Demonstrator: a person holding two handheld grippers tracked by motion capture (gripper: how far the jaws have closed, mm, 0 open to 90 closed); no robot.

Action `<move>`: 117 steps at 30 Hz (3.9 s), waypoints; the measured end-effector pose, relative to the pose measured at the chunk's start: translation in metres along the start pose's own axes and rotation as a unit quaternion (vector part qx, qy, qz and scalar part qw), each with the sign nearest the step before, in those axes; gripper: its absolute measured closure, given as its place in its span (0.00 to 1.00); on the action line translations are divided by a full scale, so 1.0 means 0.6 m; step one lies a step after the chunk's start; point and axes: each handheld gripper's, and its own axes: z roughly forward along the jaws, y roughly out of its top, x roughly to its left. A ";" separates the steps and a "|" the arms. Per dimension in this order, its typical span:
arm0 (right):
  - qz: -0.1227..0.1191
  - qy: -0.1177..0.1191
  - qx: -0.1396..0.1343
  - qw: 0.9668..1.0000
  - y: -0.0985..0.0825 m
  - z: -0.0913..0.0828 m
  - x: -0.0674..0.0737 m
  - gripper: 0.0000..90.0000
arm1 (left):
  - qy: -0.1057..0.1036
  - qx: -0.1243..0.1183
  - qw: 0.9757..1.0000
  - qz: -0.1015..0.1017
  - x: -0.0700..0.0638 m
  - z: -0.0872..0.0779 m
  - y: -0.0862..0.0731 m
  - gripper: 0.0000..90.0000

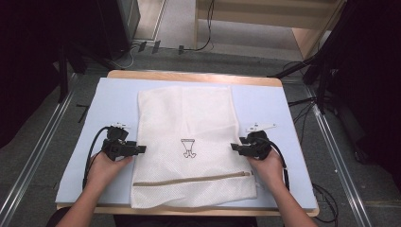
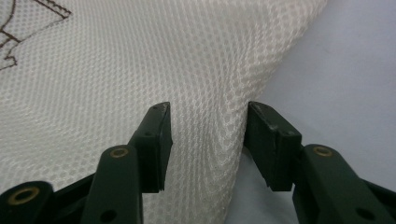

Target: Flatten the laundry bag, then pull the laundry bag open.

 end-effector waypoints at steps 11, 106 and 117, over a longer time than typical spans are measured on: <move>-0.007 -0.010 0.023 1.000 0.017 0.007 0.005 0.88 | -0.021 0.004 1.000 -0.009 -0.003 0.012 0.014 0.94; 0.018 0.047 0.034 0.998 -0.014 -0.031 0.011 1.00 | -0.116 -0.039 0.987 0.103 -0.093 0.021 0.131 0.44; 0.006 0.056 0.038 0.998 -0.017 -0.032 0.028 1.00 | -0.125 -0.032 0.984 0.125 -0.123 0.036 0.134 0.45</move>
